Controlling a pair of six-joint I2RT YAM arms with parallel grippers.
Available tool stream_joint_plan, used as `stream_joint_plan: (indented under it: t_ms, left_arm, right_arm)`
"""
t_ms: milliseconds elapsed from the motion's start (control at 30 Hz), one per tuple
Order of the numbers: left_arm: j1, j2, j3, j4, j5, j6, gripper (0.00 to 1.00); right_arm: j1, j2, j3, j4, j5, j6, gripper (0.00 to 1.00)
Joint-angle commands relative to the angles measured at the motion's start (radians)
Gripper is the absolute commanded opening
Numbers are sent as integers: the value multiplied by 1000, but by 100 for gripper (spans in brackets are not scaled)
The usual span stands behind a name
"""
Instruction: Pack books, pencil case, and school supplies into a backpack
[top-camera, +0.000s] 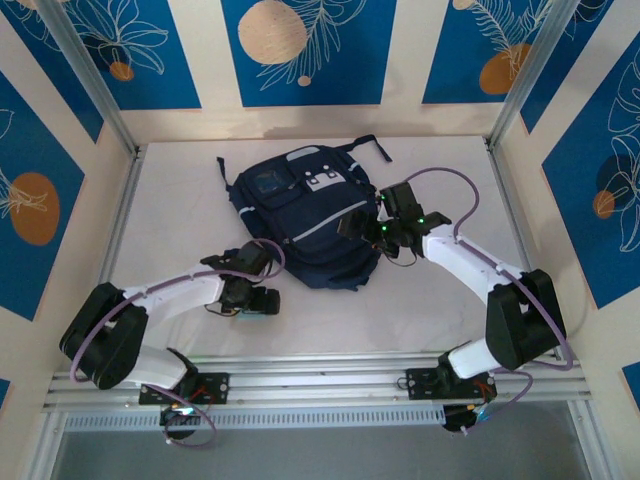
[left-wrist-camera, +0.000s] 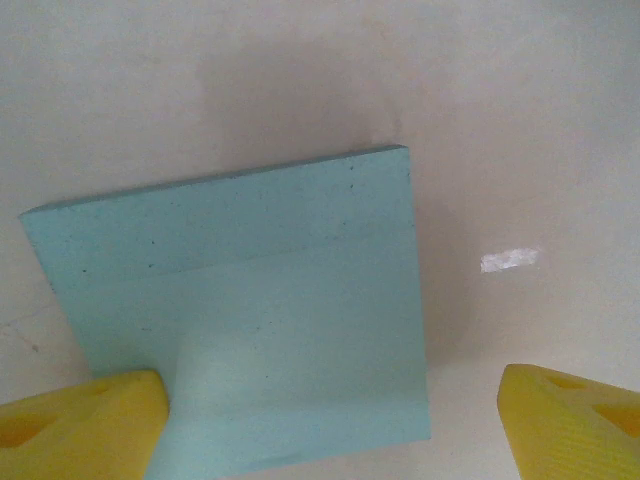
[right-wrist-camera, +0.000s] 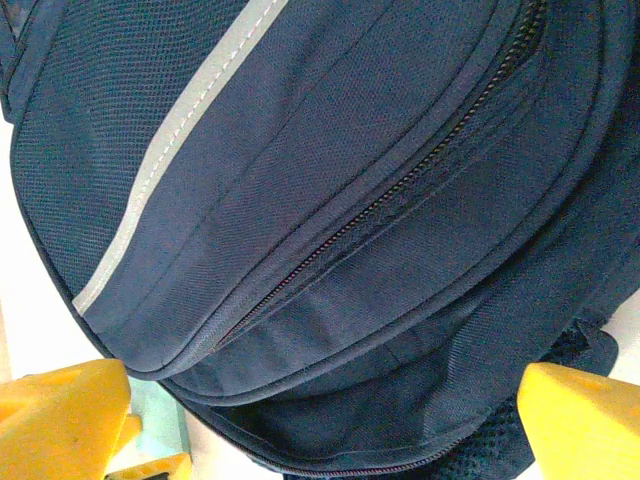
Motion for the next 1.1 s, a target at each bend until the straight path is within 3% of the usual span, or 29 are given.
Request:
stream_joint_plan:
  t_ms: [0,367,567,967,1067]
  left_arm:
    - [-7,31,-12,-67,-42,5,89]
    - [-8,-61,90,-186,-42,-8,94]
    - [-8,-53,82,-228,-100,-8,100]
    - [-7,38,-2,-135,-96,-21,100]
    - [-8,57,-24,-107,-84,-19,96]
  right_arm:
    - [5,-38,-11,-17,20,0,100]
    - [7,-26,-16,-3,5,11,100]
    - [8,-26,-26,1,5,12,100]
    - [7,-36,-28,3,4,11,99]
    - [8,-45,-31,0,8,12,99]
